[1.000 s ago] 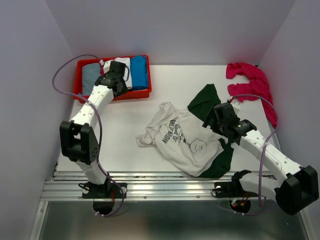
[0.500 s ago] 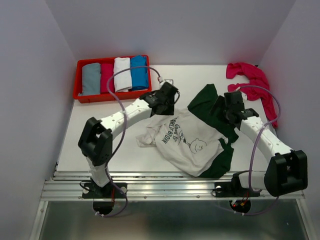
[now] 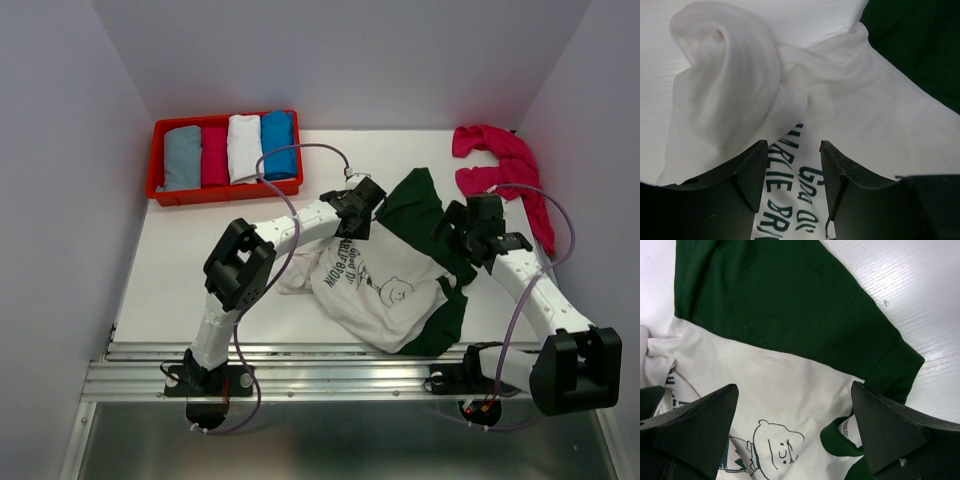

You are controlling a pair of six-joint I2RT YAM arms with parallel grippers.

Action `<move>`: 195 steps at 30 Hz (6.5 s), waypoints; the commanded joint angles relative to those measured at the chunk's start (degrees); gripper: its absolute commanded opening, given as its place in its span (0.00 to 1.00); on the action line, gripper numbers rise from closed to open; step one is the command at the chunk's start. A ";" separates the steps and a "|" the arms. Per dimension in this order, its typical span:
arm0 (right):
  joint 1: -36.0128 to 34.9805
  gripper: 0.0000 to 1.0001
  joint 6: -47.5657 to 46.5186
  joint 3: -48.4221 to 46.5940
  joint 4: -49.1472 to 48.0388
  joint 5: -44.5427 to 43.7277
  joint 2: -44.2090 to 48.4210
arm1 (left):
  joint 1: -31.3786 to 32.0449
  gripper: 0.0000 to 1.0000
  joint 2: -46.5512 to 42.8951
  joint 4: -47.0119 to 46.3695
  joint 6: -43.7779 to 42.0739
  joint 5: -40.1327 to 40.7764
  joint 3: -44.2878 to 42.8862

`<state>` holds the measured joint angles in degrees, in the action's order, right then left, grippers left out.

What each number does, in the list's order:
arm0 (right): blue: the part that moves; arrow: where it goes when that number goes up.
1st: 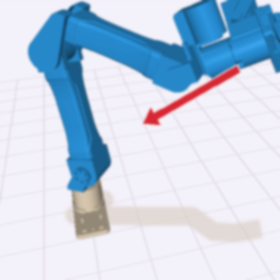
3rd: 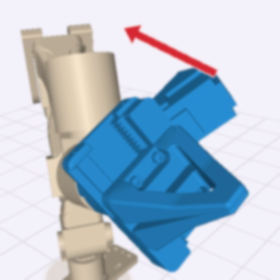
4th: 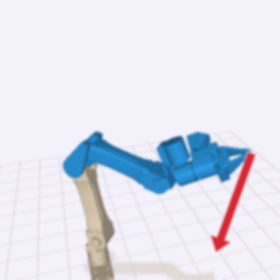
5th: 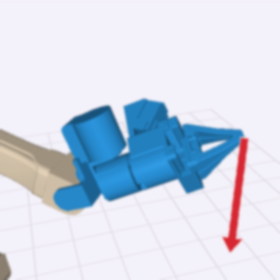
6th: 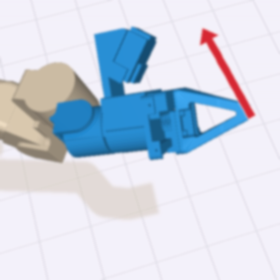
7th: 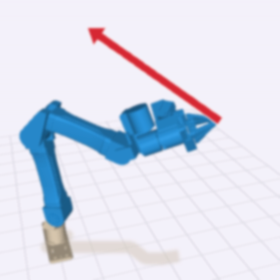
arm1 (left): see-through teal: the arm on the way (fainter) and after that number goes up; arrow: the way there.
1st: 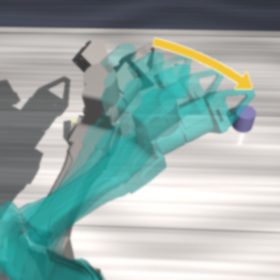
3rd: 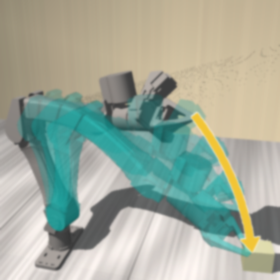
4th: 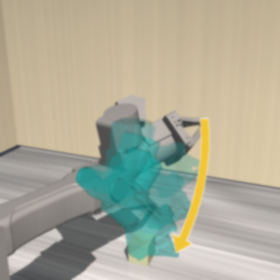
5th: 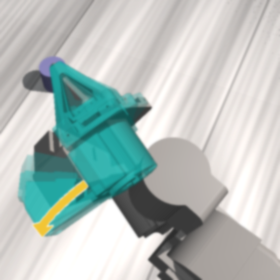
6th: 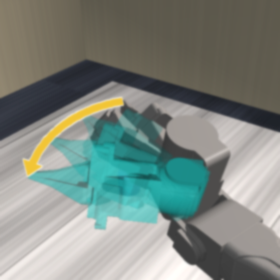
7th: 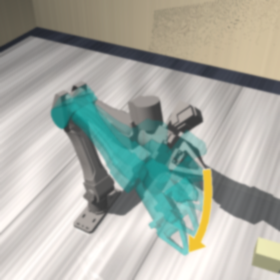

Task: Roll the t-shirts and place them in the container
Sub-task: Flatten out the T-shirt at the center of the board.

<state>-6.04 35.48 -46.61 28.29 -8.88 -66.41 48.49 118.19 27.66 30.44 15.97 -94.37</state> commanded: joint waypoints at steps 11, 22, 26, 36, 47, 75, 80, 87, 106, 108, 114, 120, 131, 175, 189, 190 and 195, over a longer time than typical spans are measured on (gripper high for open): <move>0.86 1.00 -0.59 1.17 -1.58 2.12 1.72 | 0.11 0.06 8.99 4.94 -0.11 10.48 -13.30; 0.86 1.00 -1.21 1.61 -1.66 1.77 1.20 | -3.66 0.00 -10.16 0.03 -0.29 4.61 0.31; 0.86 1.00 -1.47 0.03 -3.50 2.29 -1.43 | -6.91 0.00 -16.23 -2.51 0.06 -1.19 6.02; 1.39 0.94 -3.93 -16.74 -9.13 2.29 -22.77 | -15.26 0.00 -24.76 -8.14 1.20 -12.97 16.58; 1.91 0.69 -2.18 -38.98 -9.84 8.35 -48.97 | -16.76 0.00 -25.64 -5.86 0.24 -14.47 15.18; 2.44 0.01 0.90 -47.87 -11.86 5.98 -24.84 | -25.11 0.00 -34.16 2.83 -5.82 -14.47 2.44; 2.97 0.01 -0.85 -46.73 -11.68 0.46 -13.50 | -26.25 0.00 -41.36 5.29 -6.35 -12.72 -0.29; 2.97 0.01 -2.70 -46.29 -9.75 -3.68 -6.10 | -26.69 0.00 -47.35 5.30 -7.32 -11.49 -1.08; 2.97 0.52 9.69 7.93 16.70 10.12 35.46 | -26.69 0.00 -60.97 0.20 -1.87 -21.68 40.47; 2.97 0.61 9.52 7.59 15.92 9.16 34.08 | -26.78 0.00 -60.45 -0.50 -1.35 -21.77 41.89; 2.97 0.55 2.94 4.42 10.74 4.68 19.85 | -26.78 0.00 -60.35 -1.20 -0.38 -22.21 42.95; 2.97 0.59 0.64 6.27 5.99 6.43 7.89 | -26.78 0.00 -61.15 -1.03 0.24 -21.50 43.30; 1.74 0.64 -1.82 6.71 3.70 8.45 -2.32 | -26.78 0.00 -59.39 -2.17 0.41 -22.47 43.48; -0.11 0.69 14.53 18.49 -6.41 6.33 14.39 | -46.64 0.00 -59.48 -6.30 -3.10 -30.12 44.71; -0.11 0.58 10.04 13.65 -13.79 1.24 -1.34 | -46.64 0.00 -61.32 -6.22 -3.01 -30.47 45.59; -0.11 0.56 10.04 13.56 -14.84 1.15 -1.87 | -46.64 0.00 -61.33 -6.13 -3.10 -30.47 45.50; -0.11 0.51 10.48 13.47 -17.13 1.15 -4.42 | -46.64 0.00 -61.76 -5.86 -3.10 -30.47 45.68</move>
<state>-5.80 46.33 -31.11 16.25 -5.91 -69.87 1.80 58.06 22.52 28.34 -14.37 -47.40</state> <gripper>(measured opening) 0.538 0.025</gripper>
